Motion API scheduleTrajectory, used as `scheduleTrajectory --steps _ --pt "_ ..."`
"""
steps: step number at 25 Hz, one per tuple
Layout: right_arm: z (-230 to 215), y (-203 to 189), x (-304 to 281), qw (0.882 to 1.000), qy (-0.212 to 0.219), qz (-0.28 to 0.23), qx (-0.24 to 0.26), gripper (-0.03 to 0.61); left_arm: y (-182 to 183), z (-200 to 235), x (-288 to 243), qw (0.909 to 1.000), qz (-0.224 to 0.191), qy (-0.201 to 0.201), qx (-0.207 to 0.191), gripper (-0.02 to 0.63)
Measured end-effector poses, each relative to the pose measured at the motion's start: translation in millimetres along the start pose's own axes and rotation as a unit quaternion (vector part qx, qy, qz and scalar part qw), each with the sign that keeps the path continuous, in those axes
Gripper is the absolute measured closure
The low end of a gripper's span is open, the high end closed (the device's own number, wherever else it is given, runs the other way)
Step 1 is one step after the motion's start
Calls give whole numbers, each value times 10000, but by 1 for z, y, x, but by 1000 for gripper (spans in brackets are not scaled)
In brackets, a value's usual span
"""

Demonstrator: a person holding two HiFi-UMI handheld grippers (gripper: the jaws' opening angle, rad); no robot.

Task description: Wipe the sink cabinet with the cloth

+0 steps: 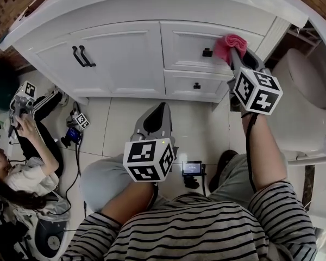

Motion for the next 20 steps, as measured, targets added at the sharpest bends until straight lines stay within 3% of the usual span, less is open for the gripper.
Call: scheduleTrajectory --steps 3,6,9,12,14,17,20 --pt "-42 -7 9 9990 -400 125 -139 488 -1 -2 -1 10000 32 28 -54 615" --pt "-53 -9 22 9978 -593 108 -274 491 1 -4 0 10000 1 41 -62 615" --pt "-11 -13 24 9993 40 39 -377 491 2 -5 0 10000 -30 -1 -59 615" --pt "77 -35 9 9933 1131 182 -156 491 2 -4 -1 10000 -34 -8 -28 615" --pt "125 -53 -11 9872 1558 344 -16 491 3 -1 0 10000 -53 27 0 615" --pt "159 -72 -40 9844 1664 526 230 491 4 3 1 9999 -115 95 42 615" --pt "157 -79 -48 9854 1570 550 355 491 5 9 3 9998 -134 134 84 615"
Point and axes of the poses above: the fingertips, and each gripper's own axes: x backward along the fingers, z to its left, y out of its top, the point moved 4 cm from there along x, backward along the fingers, and after that the axes turned 8 degrees about -y, right-handed, at the moved point
